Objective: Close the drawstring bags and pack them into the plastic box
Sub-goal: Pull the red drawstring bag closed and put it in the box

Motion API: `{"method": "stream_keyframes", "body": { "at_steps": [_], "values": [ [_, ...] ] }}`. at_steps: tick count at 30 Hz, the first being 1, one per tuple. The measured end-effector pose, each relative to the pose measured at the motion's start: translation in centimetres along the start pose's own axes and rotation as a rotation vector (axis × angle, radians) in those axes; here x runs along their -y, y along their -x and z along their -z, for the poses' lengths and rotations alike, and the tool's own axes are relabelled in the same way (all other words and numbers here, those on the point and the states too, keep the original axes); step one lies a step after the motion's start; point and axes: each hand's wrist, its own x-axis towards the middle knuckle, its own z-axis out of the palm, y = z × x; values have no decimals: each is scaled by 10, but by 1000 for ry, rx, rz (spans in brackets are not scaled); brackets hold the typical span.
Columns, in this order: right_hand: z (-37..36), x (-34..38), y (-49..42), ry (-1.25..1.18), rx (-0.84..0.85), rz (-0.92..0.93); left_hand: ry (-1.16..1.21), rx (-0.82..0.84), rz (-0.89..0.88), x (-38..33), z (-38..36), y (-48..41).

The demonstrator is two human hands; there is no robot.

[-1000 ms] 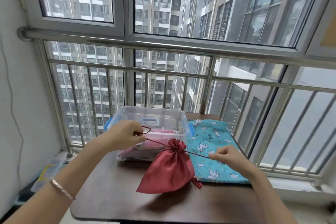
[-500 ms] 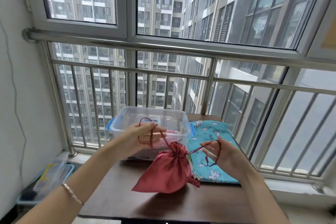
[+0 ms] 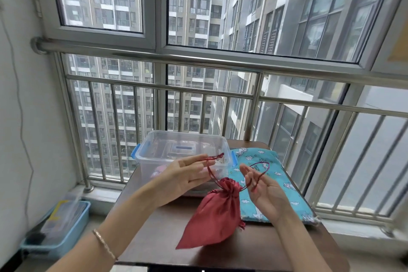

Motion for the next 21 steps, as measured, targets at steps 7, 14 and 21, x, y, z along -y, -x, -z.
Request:
{"method": "stream_keyframes", "body": {
  "at_steps": [7,14,21],
  "values": [
    [-4,-3,2,187,-242,-148,15,-162,-50,9,-9,-4],
    [-1,4,-4,497,-334,-331,78,-165,-82,12,-12,-9],
    [7,27,-7,899,-389,-390,98,-246,-132,-1,-6,-19]
  ]
}}
